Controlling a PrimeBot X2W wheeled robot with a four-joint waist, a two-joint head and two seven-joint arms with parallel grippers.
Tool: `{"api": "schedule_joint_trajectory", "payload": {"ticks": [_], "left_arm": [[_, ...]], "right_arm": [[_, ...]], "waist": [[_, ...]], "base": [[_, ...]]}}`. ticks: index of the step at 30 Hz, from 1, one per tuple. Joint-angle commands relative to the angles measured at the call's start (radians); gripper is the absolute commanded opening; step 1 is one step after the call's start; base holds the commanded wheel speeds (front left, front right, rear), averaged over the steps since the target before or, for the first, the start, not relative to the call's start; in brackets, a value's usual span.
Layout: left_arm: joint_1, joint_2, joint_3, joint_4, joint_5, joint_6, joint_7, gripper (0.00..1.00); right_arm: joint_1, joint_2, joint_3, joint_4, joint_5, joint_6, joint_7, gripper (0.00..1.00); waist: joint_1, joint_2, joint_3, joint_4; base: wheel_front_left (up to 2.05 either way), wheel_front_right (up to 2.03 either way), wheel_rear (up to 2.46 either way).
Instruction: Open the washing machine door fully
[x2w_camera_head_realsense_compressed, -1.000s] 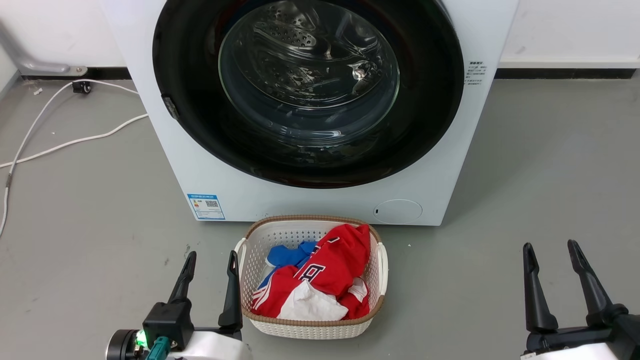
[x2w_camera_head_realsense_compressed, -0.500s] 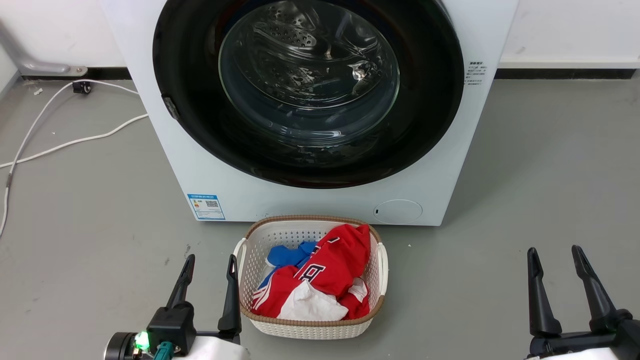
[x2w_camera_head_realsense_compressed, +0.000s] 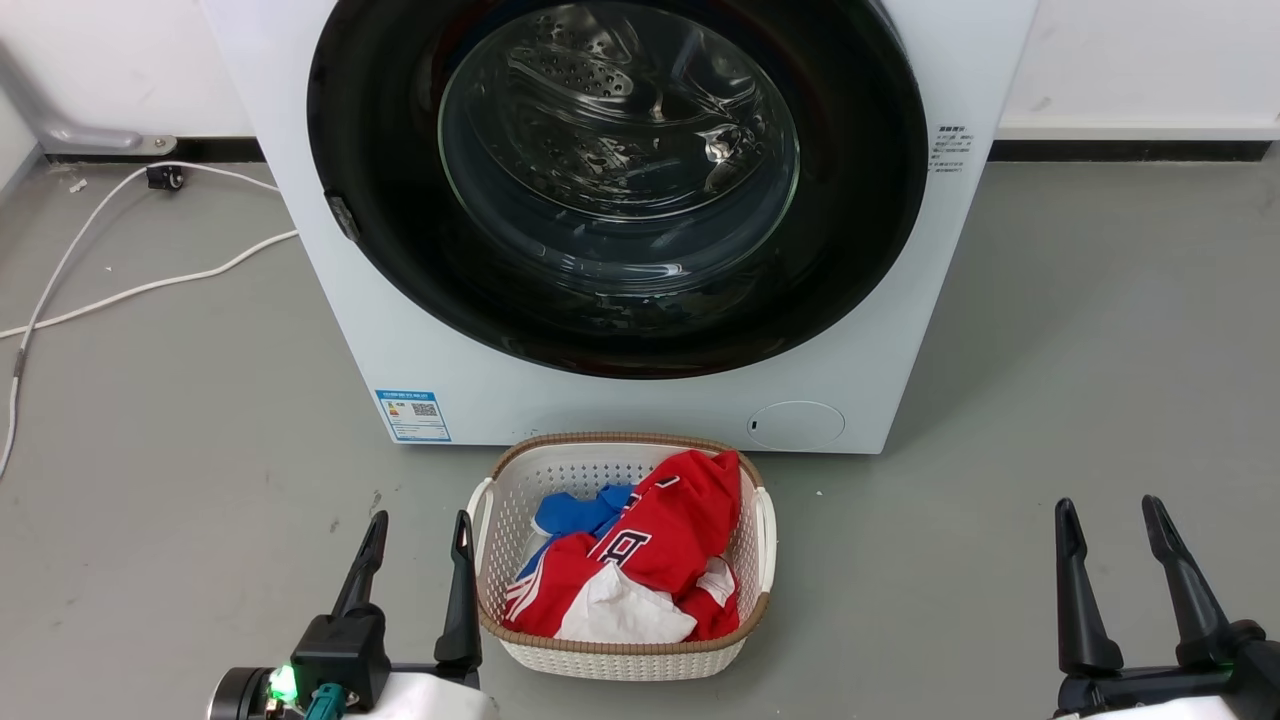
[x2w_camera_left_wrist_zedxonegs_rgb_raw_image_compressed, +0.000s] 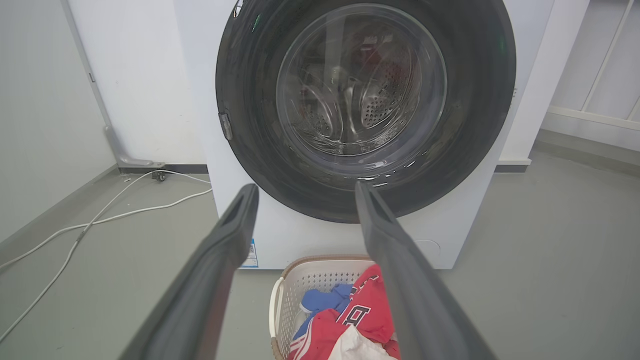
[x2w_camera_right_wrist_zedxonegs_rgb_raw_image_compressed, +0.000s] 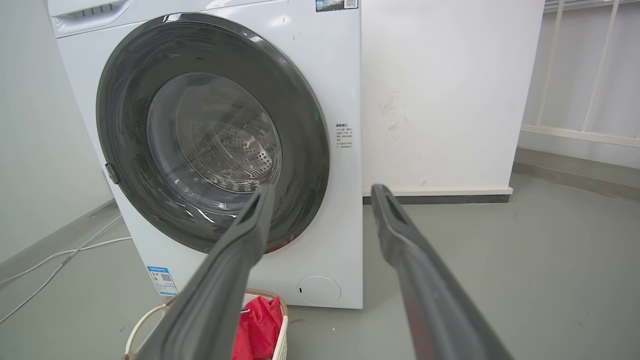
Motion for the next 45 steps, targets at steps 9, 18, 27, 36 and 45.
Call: {"api": "schedule_joint_trajectory", "payload": {"ticks": [9, 18, 27, 36, 45], "left_arm": [[0.009, -0.001, 0.000, 0.000, 0.002, 0.006, -0.005, 1.00], [0.012, -0.001, 0.002, -0.003, 0.000, 0.010, -0.005, 1.00], [0.009, -0.001, 0.001, -0.003, -0.001, 0.008, -0.005, 1.00], [0.014, -0.001, 0.003, 0.002, -0.006, 0.009, -0.005, 1.00], [0.016, -0.001, 0.007, -0.002, -0.005, 0.009, -0.005, 1.00]], "right_arm": [[0.010, 0.002, 0.006, 0.003, -0.006, 0.000, -0.002, 1.00], [0.001, 0.002, 0.014, 0.007, 0.081, 0.000, -0.002, 0.00], [-0.037, 0.001, -0.004, 0.014, 0.624, 0.000, -0.002, 0.00], [-0.031, 0.001, 0.045, 0.033, 1.228, 0.000, -0.002, 0.00], [0.004, -0.002, 0.031, -0.051, 1.585, 0.000, 0.171, 0.00]], "waist": [[0.0000, 0.0000, -0.002, 0.002], [0.0000, 0.0000, -0.002, 0.000], [0.0000, 0.0000, 0.002, 0.000], [0.0000, 0.0000, 0.002, 0.003], [0.0000, 0.0000, 0.007, -0.001]], "base": [[0.00, 0.00, 0.00], [0.00, 0.00, 0.00], [0.00, 0.00, 0.00], [0.00, 0.00, 0.00], [0.00, 0.00, 0.00]]}}
